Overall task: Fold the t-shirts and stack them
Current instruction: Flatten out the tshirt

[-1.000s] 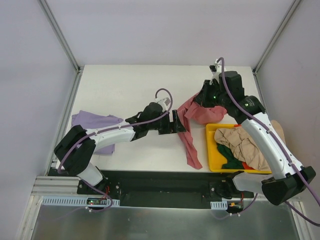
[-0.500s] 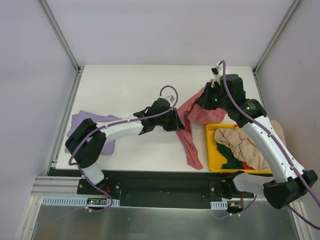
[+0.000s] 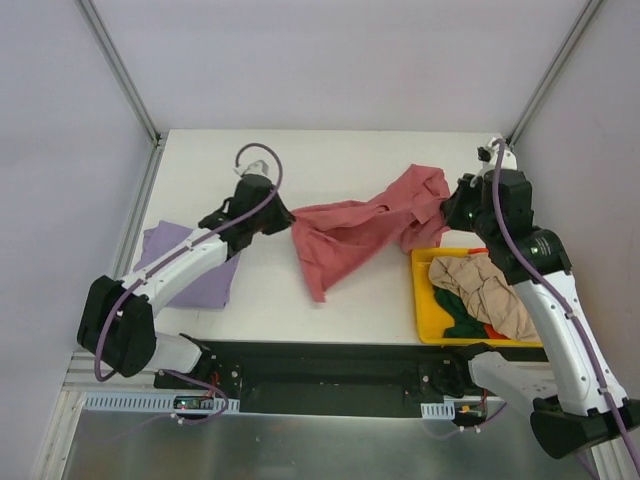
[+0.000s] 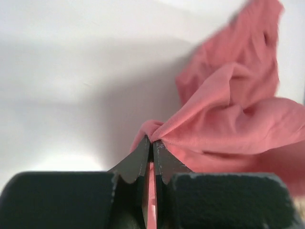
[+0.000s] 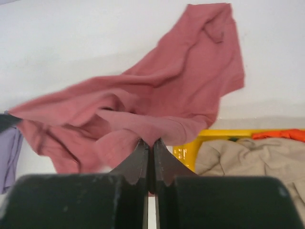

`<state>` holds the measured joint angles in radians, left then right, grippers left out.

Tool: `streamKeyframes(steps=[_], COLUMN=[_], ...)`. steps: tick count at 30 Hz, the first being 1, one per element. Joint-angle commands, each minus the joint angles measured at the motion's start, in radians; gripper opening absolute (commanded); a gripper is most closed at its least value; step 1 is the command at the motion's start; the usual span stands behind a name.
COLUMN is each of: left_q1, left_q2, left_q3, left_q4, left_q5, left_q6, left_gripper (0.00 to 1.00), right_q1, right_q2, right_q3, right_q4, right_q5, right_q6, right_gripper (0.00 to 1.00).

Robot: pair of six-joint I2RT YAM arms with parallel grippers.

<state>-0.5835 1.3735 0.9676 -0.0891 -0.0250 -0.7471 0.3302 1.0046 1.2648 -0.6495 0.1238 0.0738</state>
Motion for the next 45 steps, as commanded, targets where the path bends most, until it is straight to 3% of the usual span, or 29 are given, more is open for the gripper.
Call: streamKeyframes(steps=[1,5,8,16,21,25,28,31,33,37,41,45], left_q1=[0.151,0.195,0.195,0.197,0.208,0.272,0.310,0.315,0.314,0.266,0.107,-0.024], left_q2=[0.018,0.110,0.082,-0.054,0.077,0.304,0.481,0.526,0.466,0.246,-0.006,-0.135], left_q3=[0.023,0.143,0.154,0.126,0.245,0.414,0.621,0.715,0.674,0.444,0.089,-0.119], left_q4=[-0.077,-0.122,-0.144,-0.225,-0.255,-0.291,-0.418,-0.480,-0.479,-0.442,-0.374,-0.337], left_q5=[-0.040,0.074,0.145,0.031,0.051,0.048,-0.010,-0.032,-0.012,0.005,-0.068,-0.087], left_q6=[0.135,0.236,0.255,0.273,0.353,0.365,0.380,0.396,0.385,0.377,0.413,0.379], left_gripper=[0.00,0.00,0.00,0.00,0.04,0.06,0.31,0.71,0.86,0.99,0.99,0.99], right_q1=[-0.023,-0.026,-0.026,-0.028,-0.026,-0.026,-0.028,-0.028,-0.028,-0.028,-0.028,-0.026], right_q2=[-0.075,-0.104,-0.139,-0.231,-0.235,-0.193,-0.166,-0.150,-0.150,-0.159,-0.164,-0.170], right_q3=[-0.073,-0.128,-0.156,-0.197,-0.242,-0.251,-0.236,-0.219,-0.216,-0.226,-0.239,-0.246], right_q4=[-0.001,0.017,0.037,-0.025,-0.013,-0.009,-0.007,-0.010,-0.013,-0.016,-0.019,-0.027], right_q5=[0.047,-0.022,-0.073,-0.075,-0.110,-0.084,-0.061,-0.062,-0.058,-0.062,-0.078,-0.084], right_q6=[-0.020,-0.048,-0.066,-0.085,-0.081,-0.080,-0.080,-0.081,-0.078,-0.075,-0.075,-0.078], right_gripper=[0.00,0.00,0.00,0.00,0.00,0.00,0.00,0.00,0.00,0.00,0.00,0.00])
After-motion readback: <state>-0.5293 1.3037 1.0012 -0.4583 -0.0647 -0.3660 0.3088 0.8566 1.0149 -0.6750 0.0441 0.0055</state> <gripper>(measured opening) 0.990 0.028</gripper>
